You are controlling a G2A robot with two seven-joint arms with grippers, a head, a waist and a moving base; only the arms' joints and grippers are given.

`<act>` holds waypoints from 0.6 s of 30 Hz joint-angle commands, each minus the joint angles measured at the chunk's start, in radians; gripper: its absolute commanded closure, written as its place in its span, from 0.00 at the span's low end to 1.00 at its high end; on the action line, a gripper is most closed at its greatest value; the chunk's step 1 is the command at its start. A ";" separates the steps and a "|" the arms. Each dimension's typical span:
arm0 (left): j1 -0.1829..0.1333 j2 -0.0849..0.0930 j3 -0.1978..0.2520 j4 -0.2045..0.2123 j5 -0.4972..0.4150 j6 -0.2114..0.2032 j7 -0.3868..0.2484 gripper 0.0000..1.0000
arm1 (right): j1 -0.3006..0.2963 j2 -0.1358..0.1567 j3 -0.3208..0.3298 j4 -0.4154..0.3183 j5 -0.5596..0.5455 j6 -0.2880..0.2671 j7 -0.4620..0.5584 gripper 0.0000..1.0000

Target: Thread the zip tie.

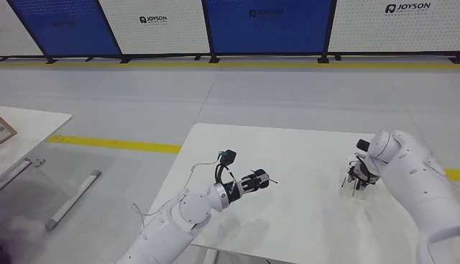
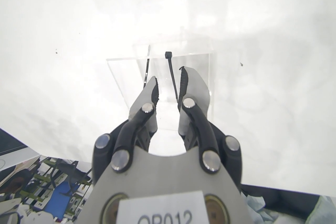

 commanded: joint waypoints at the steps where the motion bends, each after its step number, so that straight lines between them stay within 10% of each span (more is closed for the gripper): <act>1: 0.000 0.000 0.000 0.000 0.000 0.000 0.000 1.00 | 0.003 -0.005 -0.001 0.009 -0.003 0.001 0.000 0.76; 10: 0.000 0.000 0.000 0.000 0.000 0.000 0.000 1.00 | 0.016 -0.024 -0.001 0.048 -0.012 0.003 0.000 0.99; 18: 0.000 0.000 0.000 0.000 0.000 0.000 0.000 1.00 | 0.023 -0.039 -0.004 0.068 -0.032 0.004 -0.005 1.00</act>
